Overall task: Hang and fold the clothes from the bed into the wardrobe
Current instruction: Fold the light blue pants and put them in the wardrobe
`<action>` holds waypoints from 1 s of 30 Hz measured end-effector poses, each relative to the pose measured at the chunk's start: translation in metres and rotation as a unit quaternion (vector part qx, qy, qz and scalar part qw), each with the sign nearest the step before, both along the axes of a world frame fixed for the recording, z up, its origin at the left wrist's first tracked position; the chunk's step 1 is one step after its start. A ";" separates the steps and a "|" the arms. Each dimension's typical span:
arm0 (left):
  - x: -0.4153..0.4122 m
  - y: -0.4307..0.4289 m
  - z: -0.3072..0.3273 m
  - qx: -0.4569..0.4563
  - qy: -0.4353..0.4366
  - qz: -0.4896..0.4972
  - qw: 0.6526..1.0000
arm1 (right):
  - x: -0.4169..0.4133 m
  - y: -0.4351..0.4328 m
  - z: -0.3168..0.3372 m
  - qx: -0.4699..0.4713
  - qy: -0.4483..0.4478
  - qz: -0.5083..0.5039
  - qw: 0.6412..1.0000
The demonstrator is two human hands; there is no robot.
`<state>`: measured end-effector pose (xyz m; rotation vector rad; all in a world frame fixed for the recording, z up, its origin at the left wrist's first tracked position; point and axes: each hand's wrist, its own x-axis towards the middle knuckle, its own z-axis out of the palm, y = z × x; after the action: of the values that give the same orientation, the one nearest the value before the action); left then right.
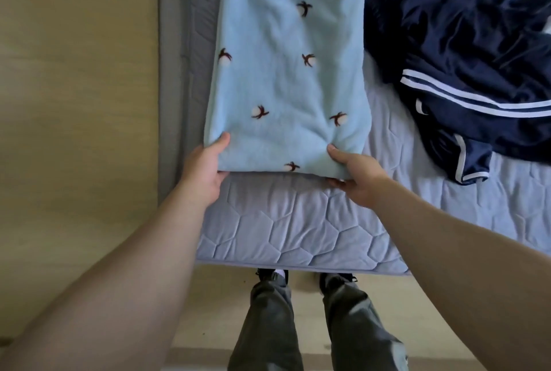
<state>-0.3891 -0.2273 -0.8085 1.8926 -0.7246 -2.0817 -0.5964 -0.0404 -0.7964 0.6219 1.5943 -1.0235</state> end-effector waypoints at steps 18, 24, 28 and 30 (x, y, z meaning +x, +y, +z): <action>0.136 0.124 0.071 -0.112 -0.296 -0.613 0.724 | 0.083 0.146 0.059 0.175 0.109 0.387 0.899; 0.112 0.075 0.046 -0.456 -0.338 -0.658 0.496 | 0.035 0.149 0.028 0.123 0.473 0.544 0.682; 0.104 0.058 0.030 -0.645 -0.212 -0.698 0.230 | 0.016 0.138 0.010 0.016 0.581 0.689 0.433; 0.099 0.060 0.023 -0.667 -0.211 -0.708 0.095 | 0.015 0.138 0.001 -0.030 0.606 0.729 0.318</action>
<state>-0.2896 -0.1676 -0.7853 -0.1419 -3.3276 0.5106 -0.5817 0.0975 -0.7951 -2.0343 2.1443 0.2355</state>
